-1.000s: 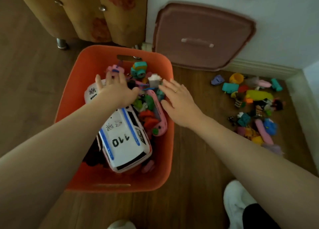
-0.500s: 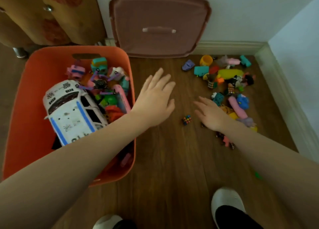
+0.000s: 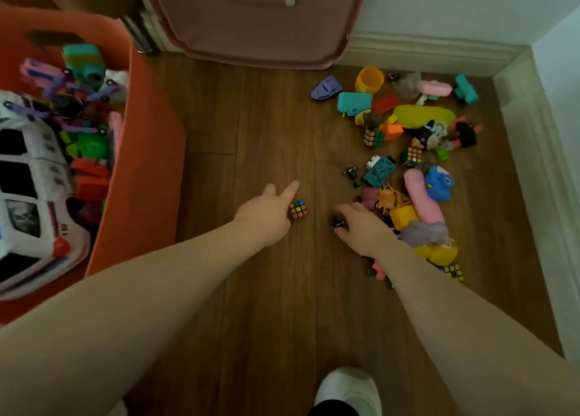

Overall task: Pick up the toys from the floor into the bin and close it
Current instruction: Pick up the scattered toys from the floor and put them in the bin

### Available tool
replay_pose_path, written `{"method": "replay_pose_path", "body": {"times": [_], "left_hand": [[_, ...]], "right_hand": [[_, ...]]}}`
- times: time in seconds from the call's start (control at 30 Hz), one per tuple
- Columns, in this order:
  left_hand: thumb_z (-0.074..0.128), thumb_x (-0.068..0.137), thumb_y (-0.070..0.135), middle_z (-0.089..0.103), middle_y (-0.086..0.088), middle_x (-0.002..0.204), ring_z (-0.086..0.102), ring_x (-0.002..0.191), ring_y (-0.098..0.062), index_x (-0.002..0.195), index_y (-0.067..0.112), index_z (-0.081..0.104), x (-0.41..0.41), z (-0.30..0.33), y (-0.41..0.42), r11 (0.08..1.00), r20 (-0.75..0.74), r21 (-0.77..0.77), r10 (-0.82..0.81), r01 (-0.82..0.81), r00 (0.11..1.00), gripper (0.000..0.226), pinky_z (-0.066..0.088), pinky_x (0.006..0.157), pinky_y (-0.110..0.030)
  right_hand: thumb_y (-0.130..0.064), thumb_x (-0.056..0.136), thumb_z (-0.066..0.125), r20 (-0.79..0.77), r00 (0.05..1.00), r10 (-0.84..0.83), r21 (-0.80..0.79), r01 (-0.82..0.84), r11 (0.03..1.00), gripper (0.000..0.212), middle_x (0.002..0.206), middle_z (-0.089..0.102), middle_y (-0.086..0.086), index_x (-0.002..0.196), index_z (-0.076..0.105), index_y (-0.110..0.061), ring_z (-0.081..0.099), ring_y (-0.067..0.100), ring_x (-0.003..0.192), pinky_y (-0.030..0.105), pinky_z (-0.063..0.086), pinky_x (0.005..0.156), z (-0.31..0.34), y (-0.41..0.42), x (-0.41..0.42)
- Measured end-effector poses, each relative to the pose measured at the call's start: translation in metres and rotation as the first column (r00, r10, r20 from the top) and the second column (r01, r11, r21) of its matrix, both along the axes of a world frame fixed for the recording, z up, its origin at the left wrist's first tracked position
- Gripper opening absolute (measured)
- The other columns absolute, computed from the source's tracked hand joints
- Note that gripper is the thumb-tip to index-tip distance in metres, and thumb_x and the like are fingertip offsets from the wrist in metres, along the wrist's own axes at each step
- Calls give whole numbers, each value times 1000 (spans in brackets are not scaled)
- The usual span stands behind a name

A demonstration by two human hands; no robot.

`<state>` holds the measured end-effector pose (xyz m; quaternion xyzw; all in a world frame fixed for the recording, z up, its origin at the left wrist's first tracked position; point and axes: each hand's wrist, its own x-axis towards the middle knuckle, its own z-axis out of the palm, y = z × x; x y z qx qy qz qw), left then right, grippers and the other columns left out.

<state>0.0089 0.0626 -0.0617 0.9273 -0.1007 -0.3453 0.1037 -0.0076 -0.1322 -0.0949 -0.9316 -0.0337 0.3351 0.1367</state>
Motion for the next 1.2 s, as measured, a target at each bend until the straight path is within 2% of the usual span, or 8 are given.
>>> {"method": "replay_pose_path", "body": {"times": [0.2, 0.37, 0.6, 0.7, 0.8, 0.97, 1.1, 1.2], "left_hand": [[42, 96, 18, 7, -14, 153, 45, 114, -37, 145, 23, 20, -8, -36, -33, 991, 7, 78, -106, 105, 994, 54, 45, 86, -40], [44, 96, 14, 33, -16, 130, 48, 100, -34, 118, 10, 42, -9, -50, -51, 980, 31, 136, -150, 144, 988, 23, 39, 67, -36], [48, 90, 27, 39, -11, 128, 46, 109, -34, 135, 17, 30, -10, -48, -93, 942, 66, 39, -335, 333, 940, 49, 41, 81, -39], [48, 89, 27, 43, -10, 128, 47, 114, -32, 141, 21, 24, -14, -50, -120, 901, 157, -21, -426, 434, 891, 58, 40, 88, -39], [45, 93, 28, 41, -13, 132, 49, 114, -32, 145, 21, 20, -16, -55, -141, 856, 215, 11, -507, 517, 835, 58, 39, 89, -40], [39, 98, 28, 33, -13, 136, 47, 113, -33, 133, 14, 38, -17, -57, -144, 851, 175, 71, -525, 521, 833, 38, 40, 85, -38], [39, 98, 32, 39, -9, 129, 45, 112, -28, 127, 15, 45, -15, -56, -133, 870, 124, 10, -489, 492, 863, 34, 41, 81, -36], [40, 97, 36, 49, -4, 115, 49, 106, -24, 118, 16, 53, -17, -58, -119, 892, 126, -93, -430, 442, 894, 31, 42, 75, -33]], "right_hand": [[-20, 89, 54, 89, 995, 50, -23, -48, 999, 31, 122, 41, 12, 118, 44, -12, 50, 32, 108, 45, 48, 84, -25, 4, -6], [-15, 83, 53, 230, 966, -117, 170, 78, 982, 23, 86, 48, 4, 104, 45, -11, 49, 24, 84, 32, 34, 62, -19, -18, -9], [-22, 89, 42, 355, 934, -38, -87, 74, 993, 17, 87, 62, 7, 99, 52, -12, 56, 25, 84, 33, 40, 59, -22, -75, -31], [-35, 89, 29, 395, 918, -5, -115, 55, 992, 36, 78, 66, 5, 94, 58, -13, 59, 25, 73, 30, 37, 53, -30, -90, -44], [-44, 89, 33, 367, 930, -23, -91, 60, 994, 43, 91, 64, 6, 108, 58, -15, 60, 25, 85, 32, 44, 54, -35, -96, -53], [-52, 88, 51, 304, 952, -37, -76, 63, 995, 48, 116, 49, 9, 124, 50, -21, 55, 26, 101, 32, 47, 63, -37, -97, -60], [-62, 84, 50, 196, 980, -22, -42, 31, 999, 61, 124, 41, 5, 132, 38, -26, 54, 22, 105, 32, 49, 71, -37, -87, -56], [-57, 88, 48, 192, 981, 12, -35, -5, 999, 53, 126, 41, 7, 130, 37, -26, 54, 24, 105, 34, 49, 71, -38, -76, -54]]}}
